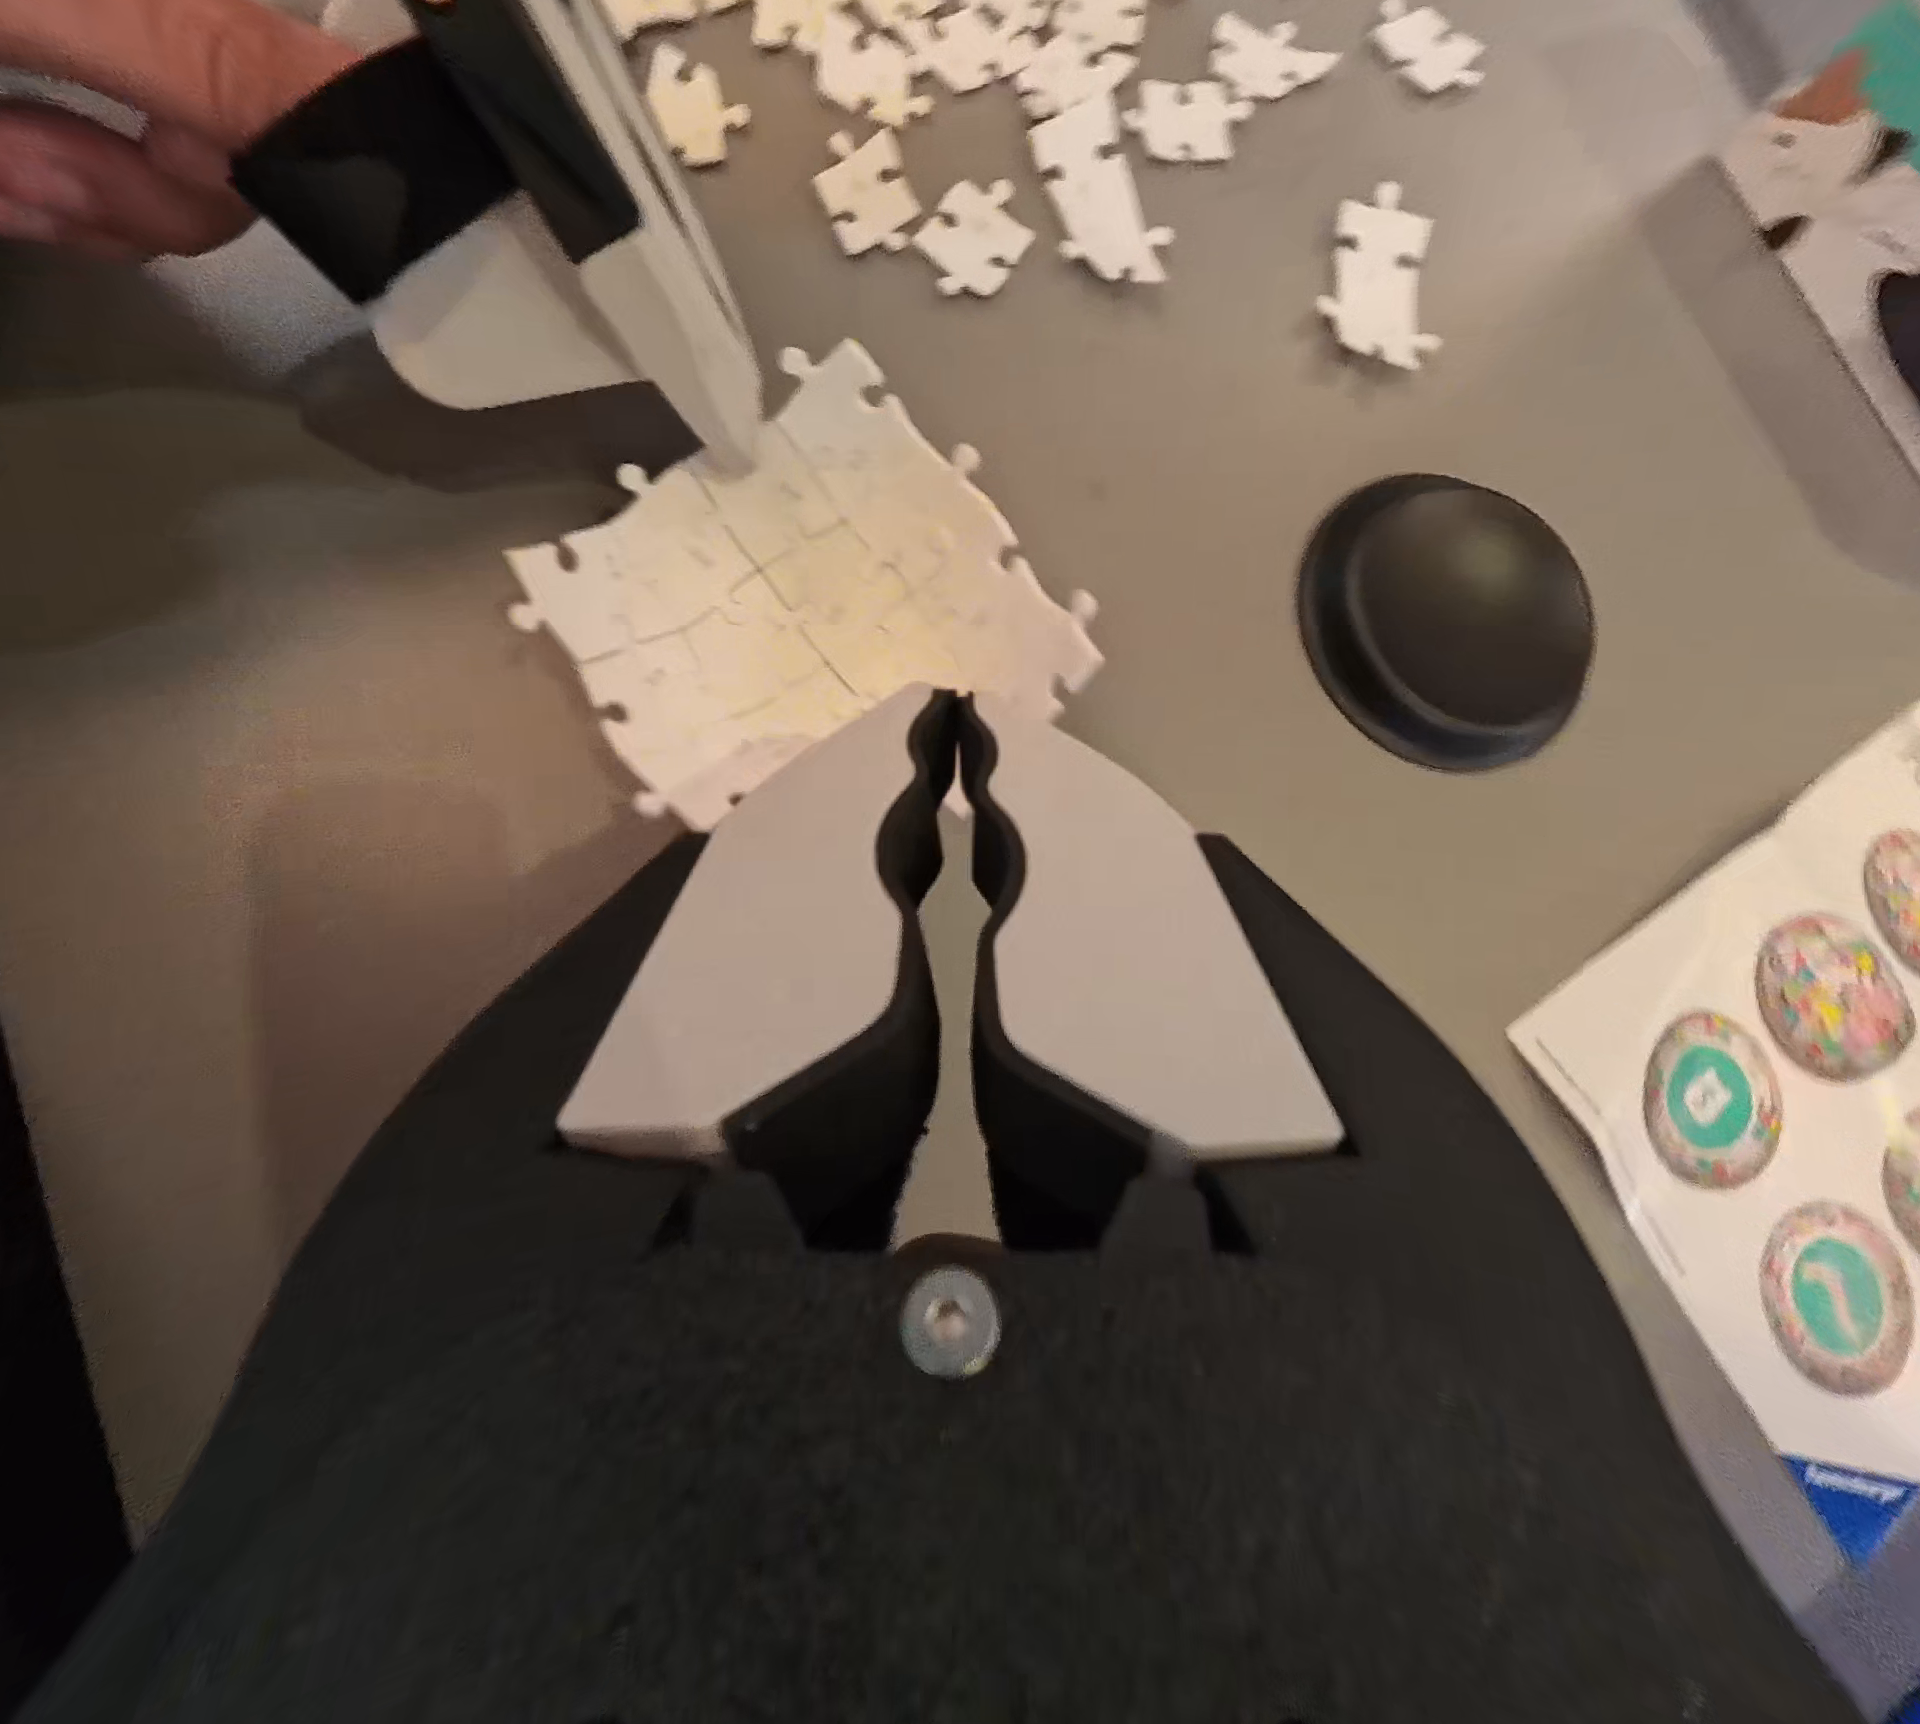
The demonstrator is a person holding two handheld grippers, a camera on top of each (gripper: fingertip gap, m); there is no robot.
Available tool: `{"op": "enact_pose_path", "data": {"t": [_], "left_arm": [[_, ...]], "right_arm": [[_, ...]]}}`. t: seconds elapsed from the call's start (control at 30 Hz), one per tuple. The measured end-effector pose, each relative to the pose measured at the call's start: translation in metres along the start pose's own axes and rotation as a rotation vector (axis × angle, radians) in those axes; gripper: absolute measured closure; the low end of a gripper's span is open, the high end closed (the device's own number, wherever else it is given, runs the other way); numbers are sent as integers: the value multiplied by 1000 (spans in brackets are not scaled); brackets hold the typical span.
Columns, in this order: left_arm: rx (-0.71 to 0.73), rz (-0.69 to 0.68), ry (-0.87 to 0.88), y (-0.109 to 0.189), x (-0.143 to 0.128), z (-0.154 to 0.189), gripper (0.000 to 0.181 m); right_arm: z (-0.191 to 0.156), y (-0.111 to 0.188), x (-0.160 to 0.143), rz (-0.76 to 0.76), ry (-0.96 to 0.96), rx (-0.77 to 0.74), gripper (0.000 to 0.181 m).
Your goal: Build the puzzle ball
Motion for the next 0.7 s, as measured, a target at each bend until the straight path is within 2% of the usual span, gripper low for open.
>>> {"op": "enact_pose_path", "data": {"t": [0.17, 0.27, 0.57, 0.63, 0.7], "left_arm": [[-1, 6, -1, 0, 0, -1, 176], [-8, 13, -3, 0, -3, -1, 172], [16, 32, -21, 5, -14, 0, 169], [17, 46, -34, 16, -17, 2, 168], [11, 111, -63, 40, -19, 4, 168]], "right_arm": [[11, 19, -42, 79, -157, -10, 181], [3, 26, -54, 140, -205, -5, 173], [-27, 24, -55, 197, -139, -51, 173], [-30, 26, -56, 213, -136, -55, 173], [-32, 29, -57, 229, -148, -46, 174]]}}
Point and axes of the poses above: each gripper's, where its closed fingertips meet, y back along the fingers, x out of its top, z = x × y across the jaws, the point moved 7 cm from there along y, back along the fingers, and after that the axes turned 1 degree about -x, right-handed, at the moved point
